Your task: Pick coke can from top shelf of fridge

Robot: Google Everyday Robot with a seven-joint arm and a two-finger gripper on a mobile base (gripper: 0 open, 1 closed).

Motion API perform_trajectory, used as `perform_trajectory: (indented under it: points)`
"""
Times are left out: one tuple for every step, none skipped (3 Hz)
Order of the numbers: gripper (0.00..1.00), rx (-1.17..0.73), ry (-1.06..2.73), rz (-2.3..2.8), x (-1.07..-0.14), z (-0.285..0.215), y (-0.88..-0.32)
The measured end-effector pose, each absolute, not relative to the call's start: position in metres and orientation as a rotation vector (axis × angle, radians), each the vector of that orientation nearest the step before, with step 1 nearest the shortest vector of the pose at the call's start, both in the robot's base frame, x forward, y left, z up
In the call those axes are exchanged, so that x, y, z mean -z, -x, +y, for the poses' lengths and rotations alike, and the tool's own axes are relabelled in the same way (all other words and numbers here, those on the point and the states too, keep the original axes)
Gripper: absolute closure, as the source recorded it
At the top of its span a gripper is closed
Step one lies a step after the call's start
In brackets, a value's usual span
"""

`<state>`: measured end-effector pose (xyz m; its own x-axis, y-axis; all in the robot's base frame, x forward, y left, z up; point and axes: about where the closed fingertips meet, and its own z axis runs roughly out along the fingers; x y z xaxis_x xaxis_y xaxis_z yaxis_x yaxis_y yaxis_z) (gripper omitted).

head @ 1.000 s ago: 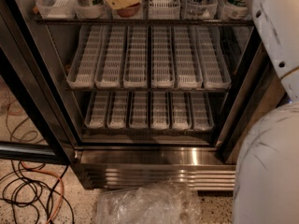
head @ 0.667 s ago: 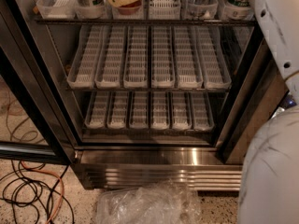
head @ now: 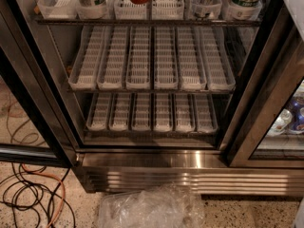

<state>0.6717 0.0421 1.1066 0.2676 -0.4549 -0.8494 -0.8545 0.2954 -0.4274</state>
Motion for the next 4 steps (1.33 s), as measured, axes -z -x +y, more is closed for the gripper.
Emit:
perform_trajectory:
  points:
    - [1.00, -0.421, 1.334, 1.363, -1.107, 0.042, -0.672]
    - [1.00, -0.437, 1.323, 1.412, -1.099, 0.032, -0.661]
    - [1.00, -0.433, 1.275, 1.519, -1.087, 0.007, -0.641]
    - [1.00, -0.430, 1.262, 1.572, -1.080, -0.002, -0.630]
